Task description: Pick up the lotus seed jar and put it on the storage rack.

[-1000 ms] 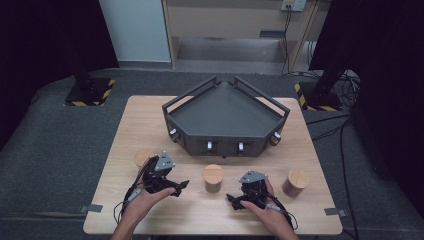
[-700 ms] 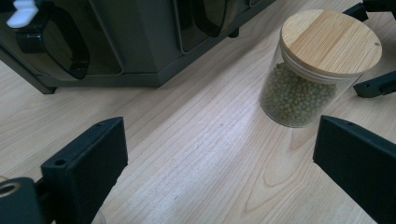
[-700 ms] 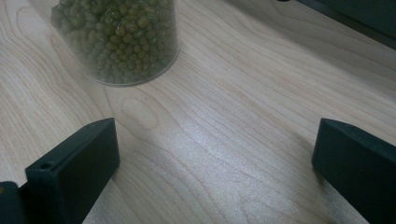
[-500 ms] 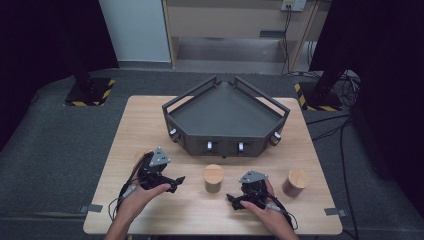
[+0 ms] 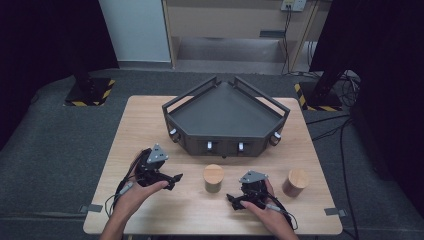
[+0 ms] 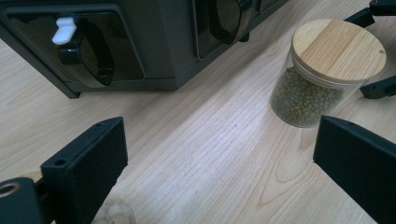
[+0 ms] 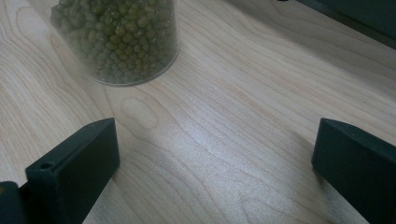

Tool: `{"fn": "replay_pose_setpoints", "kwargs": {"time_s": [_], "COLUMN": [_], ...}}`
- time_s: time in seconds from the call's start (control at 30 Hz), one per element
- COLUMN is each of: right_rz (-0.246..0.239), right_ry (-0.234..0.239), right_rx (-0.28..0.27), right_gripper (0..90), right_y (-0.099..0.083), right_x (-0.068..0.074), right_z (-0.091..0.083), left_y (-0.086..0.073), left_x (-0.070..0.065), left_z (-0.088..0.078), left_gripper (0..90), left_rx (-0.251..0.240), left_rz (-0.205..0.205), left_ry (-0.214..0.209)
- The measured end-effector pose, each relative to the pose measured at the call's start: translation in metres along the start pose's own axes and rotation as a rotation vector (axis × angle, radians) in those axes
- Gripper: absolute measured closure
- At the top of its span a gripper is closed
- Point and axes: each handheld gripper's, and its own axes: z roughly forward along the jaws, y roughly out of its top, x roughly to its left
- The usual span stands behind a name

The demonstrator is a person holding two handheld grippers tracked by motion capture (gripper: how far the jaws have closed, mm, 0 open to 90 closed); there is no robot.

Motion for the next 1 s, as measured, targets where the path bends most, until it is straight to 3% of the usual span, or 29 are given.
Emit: {"fn": "replay_pose_setpoints", "kwargs": {"time_s": [1.0], "right_rz": [0.003], "right_ry": [-0.002], "right_rx": [0.001], "right_gripper": [1.1], "right_y": [0.0], "right_x": [0.001], "right_z": [0.0], "left_y": [0.002], "left_x": [0.025], "left_z": [-0.014], "left_gripper": [1.8], "left_rx": [-0.023], "left_rz": [-0.031], "left_ry": [0.041]}}
